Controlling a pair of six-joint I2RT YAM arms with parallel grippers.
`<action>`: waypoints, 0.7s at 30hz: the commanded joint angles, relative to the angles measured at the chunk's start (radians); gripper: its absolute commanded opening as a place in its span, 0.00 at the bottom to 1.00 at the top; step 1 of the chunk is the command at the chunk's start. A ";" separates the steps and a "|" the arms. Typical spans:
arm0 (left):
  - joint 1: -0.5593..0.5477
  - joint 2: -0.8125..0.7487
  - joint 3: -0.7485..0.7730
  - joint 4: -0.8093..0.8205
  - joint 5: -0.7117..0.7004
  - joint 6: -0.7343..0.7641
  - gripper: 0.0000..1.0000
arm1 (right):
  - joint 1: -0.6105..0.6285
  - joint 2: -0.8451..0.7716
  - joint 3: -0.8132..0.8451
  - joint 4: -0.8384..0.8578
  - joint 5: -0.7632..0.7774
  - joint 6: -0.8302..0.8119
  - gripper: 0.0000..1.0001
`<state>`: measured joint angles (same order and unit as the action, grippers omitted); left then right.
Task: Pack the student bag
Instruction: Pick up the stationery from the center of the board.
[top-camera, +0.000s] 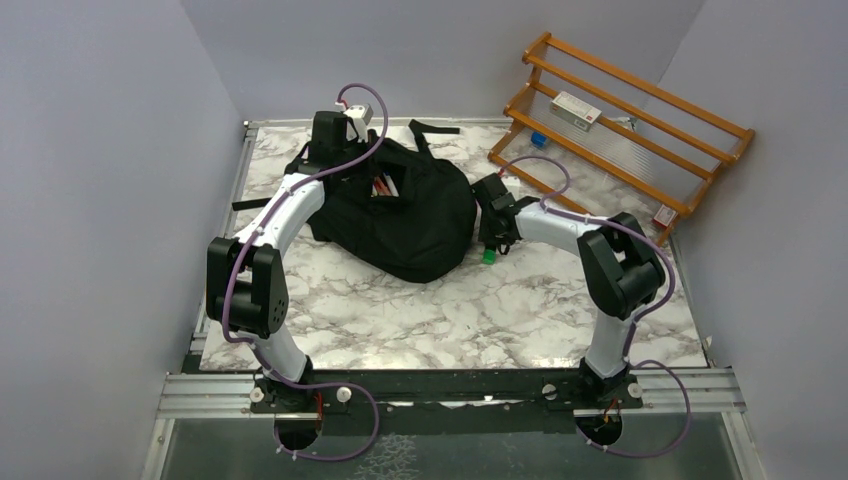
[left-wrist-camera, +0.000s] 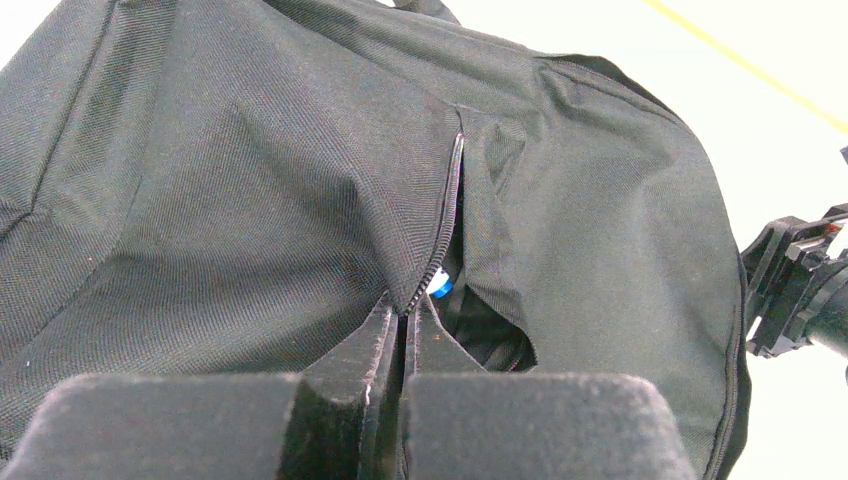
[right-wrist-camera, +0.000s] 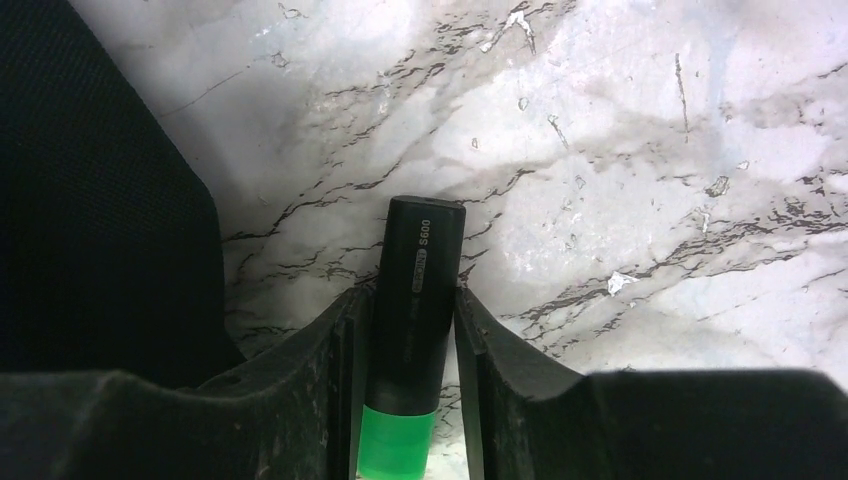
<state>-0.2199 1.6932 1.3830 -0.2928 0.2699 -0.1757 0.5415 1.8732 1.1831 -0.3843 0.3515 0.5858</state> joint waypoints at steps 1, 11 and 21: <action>0.002 -0.006 -0.006 0.041 0.029 -0.007 0.00 | 0.003 -0.019 -0.045 0.023 -0.006 -0.047 0.38; 0.002 -0.010 -0.016 0.041 0.048 -0.007 0.00 | -0.001 -0.151 -0.086 0.075 0.001 -0.096 0.16; -0.007 -0.013 -0.035 0.041 0.105 -0.010 0.00 | 0.000 -0.370 -0.043 0.197 0.016 -0.265 0.05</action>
<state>-0.2199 1.6932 1.3556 -0.2798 0.3111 -0.1795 0.5400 1.5837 1.1042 -0.2996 0.3916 0.4057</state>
